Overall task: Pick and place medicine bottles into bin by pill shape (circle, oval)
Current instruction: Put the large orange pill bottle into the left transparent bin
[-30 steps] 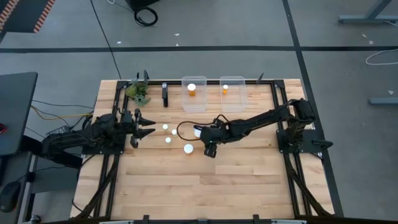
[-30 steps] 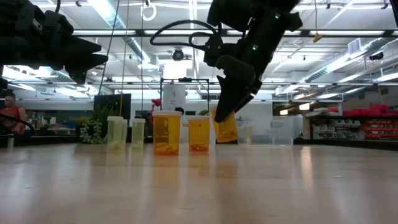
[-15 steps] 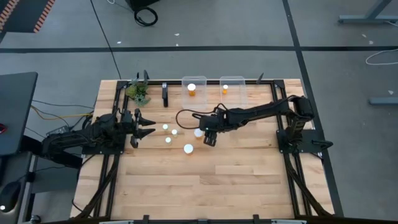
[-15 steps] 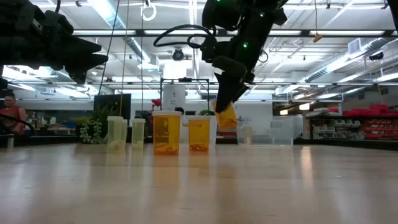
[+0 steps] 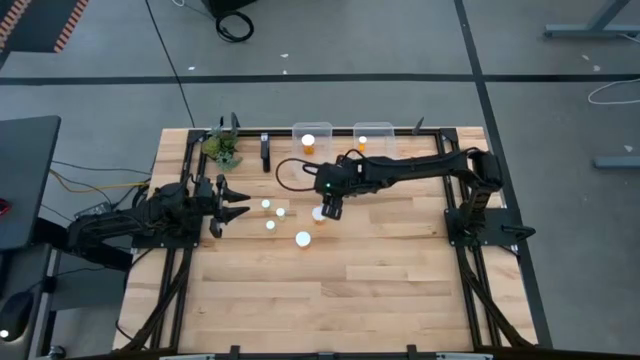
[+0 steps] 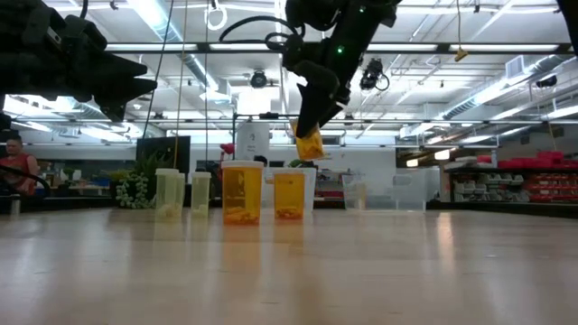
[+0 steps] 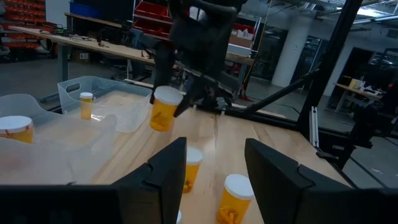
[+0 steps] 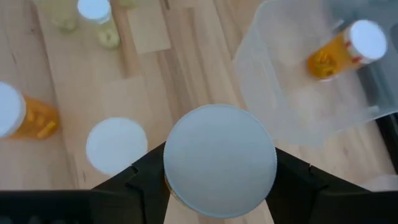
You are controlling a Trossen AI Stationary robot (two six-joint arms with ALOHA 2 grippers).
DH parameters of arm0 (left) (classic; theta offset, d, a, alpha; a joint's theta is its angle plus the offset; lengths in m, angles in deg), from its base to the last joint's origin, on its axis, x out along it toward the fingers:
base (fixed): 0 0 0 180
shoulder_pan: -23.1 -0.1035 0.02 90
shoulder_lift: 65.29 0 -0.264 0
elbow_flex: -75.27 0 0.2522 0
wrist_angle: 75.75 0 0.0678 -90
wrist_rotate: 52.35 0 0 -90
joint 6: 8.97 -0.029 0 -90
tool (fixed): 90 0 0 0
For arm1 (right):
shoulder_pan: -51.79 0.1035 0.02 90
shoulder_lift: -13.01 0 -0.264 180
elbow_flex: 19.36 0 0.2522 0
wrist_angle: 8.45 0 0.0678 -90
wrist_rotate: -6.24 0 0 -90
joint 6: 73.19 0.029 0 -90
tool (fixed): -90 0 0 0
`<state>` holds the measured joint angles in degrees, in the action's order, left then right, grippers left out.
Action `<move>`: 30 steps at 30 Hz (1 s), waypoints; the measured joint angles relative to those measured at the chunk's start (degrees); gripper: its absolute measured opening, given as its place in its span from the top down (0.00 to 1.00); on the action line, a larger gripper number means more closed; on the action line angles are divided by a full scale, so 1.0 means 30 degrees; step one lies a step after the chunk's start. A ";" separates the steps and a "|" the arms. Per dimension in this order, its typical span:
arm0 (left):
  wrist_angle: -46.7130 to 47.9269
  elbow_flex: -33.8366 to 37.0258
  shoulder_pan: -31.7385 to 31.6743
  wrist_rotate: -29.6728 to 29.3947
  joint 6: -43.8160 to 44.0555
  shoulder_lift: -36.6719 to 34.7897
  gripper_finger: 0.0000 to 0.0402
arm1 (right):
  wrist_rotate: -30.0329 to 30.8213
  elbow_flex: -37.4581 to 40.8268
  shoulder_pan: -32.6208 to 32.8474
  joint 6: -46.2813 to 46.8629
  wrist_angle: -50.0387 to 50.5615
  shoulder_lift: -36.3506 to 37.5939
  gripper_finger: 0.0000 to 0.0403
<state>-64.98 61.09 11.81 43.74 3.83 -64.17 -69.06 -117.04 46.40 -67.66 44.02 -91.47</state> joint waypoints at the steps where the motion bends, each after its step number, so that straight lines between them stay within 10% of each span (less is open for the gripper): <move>1: 0.0000 0.0005 0.0000 0.0000 -0.0007 -0.0005 0.57 | -0.0083 -0.0110 -0.0102 -0.0118 0.0066 0.0000 0.45; 30: 0.0003 -0.0001 0.0000 0.0001 -0.0001 -0.0005 0.57 | -0.3505 -0.2200 -0.4377 -0.4274 -0.3615 -0.0254 0.45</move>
<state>-64.97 61.08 11.81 43.74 3.83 -64.18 -79.57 -123.64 33.27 -80.48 33.18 -92.23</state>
